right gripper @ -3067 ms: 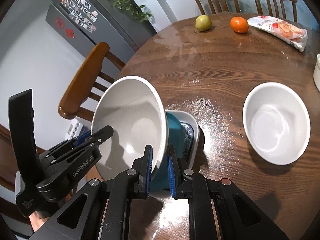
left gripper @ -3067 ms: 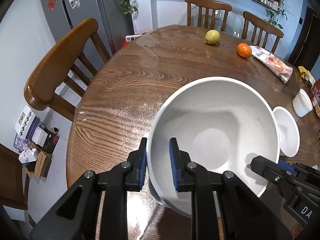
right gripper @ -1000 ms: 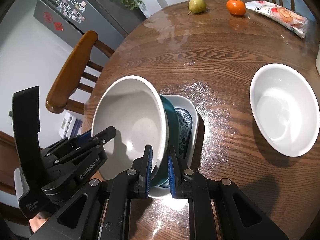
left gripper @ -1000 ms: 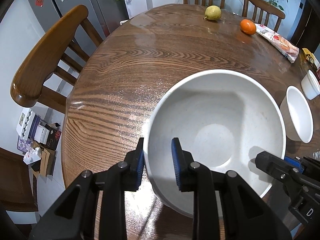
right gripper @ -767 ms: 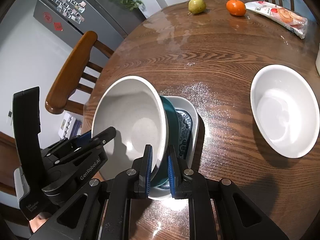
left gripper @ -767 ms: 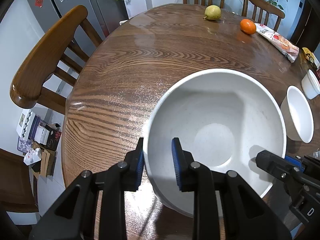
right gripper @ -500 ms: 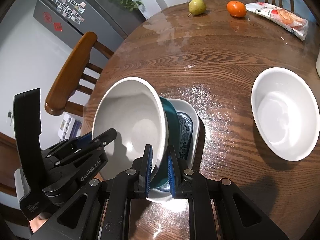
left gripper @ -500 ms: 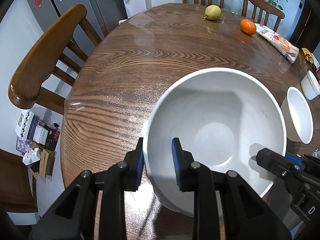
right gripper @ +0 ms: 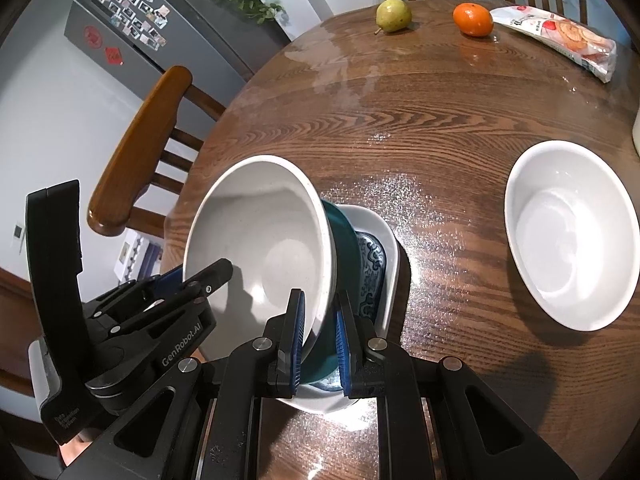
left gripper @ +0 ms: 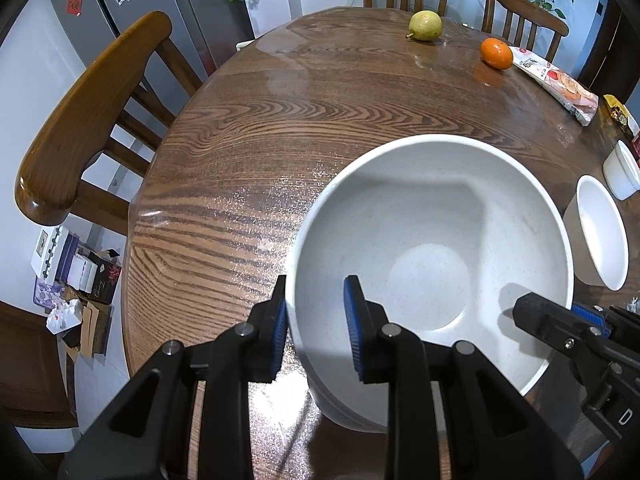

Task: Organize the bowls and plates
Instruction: 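Lower the large white bowl onto the teal plate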

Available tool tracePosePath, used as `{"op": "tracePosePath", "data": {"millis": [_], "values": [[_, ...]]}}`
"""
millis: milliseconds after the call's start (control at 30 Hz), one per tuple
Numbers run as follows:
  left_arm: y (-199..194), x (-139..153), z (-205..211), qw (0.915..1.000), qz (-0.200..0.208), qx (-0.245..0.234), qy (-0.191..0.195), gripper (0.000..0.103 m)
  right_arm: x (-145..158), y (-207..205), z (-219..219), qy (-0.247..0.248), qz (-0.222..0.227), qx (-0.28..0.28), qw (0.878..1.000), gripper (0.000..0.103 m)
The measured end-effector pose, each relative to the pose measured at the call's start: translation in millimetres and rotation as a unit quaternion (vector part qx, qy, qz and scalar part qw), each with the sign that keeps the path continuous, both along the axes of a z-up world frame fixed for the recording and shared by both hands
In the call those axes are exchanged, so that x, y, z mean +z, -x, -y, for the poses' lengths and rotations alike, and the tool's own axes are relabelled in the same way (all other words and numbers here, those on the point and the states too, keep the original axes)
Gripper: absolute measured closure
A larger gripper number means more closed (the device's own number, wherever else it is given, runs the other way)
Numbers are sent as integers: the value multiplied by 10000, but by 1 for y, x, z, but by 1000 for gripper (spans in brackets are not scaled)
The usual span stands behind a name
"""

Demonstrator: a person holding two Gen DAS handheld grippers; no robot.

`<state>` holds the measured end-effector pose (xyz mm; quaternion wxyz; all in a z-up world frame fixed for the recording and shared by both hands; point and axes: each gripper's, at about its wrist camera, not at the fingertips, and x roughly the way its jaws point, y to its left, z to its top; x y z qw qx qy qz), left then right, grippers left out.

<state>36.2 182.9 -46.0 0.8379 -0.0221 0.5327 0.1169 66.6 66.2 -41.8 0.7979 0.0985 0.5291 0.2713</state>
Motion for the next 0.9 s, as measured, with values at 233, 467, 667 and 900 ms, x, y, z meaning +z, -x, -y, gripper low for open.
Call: {"op": "tracePosePath", "data": {"millis": [233,467,667,900], "values": [[-1,0,1,10000,-7,-7,-15,78,2,-1,0,18,19,-16,10000,87],[-2,1,0,10000,-13,-9,-34,77,2,-1,0,9,16,-19,10000,88],[-2,0,0,10000,-21,-13,-33,77,3,-1,0,16,24,-16,10000,88],[-3,0,0,10000,-47,12,-59,77,4,-1,-6,202,197,47,9996,87]]}}
